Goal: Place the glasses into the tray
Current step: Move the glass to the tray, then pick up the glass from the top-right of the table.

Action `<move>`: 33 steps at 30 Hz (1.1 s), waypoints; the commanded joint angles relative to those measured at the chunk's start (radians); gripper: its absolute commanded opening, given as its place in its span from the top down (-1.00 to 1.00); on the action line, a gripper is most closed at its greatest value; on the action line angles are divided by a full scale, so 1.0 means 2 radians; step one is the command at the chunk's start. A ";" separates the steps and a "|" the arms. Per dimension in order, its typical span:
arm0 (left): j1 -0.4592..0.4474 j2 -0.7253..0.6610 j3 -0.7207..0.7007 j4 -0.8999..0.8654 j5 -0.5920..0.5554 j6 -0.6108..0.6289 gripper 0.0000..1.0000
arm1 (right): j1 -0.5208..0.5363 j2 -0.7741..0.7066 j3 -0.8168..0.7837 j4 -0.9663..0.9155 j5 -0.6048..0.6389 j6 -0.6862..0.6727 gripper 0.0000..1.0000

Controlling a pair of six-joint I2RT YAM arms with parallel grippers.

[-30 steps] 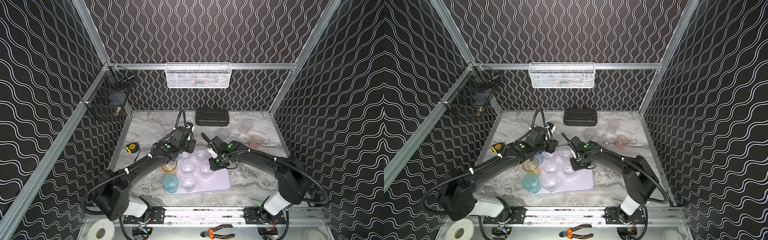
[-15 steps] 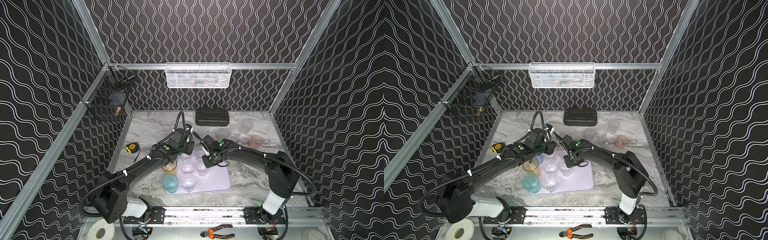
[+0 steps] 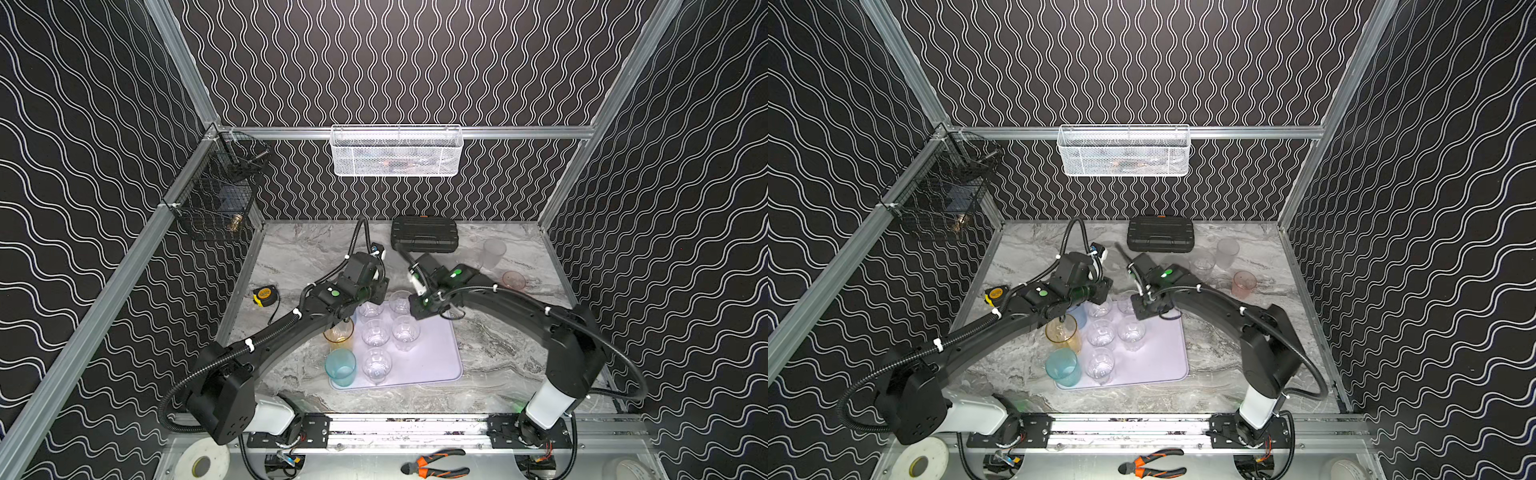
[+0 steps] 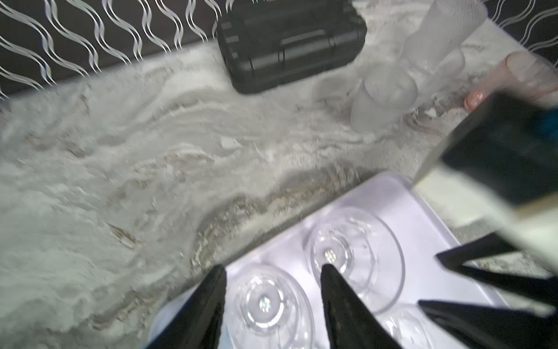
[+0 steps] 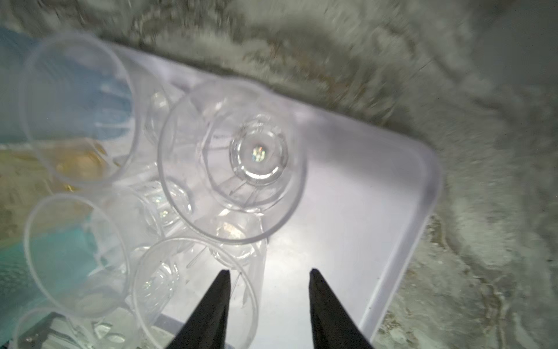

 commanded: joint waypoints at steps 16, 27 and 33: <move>-0.018 0.068 0.043 0.096 0.040 0.029 -0.35 | -0.238 0.038 0.025 0.146 0.037 0.070 -0.13; -0.026 0.063 -0.015 0.146 0.047 0.052 -0.35 | -0.296 0.109 0.051 0.147 0.029 0.056 -0.13; -0.026 0.066 -0.013 0.137 0.043 0.054 -0.35 | -0.301 0.134 0.048 0.156 0.030 0.054 0.03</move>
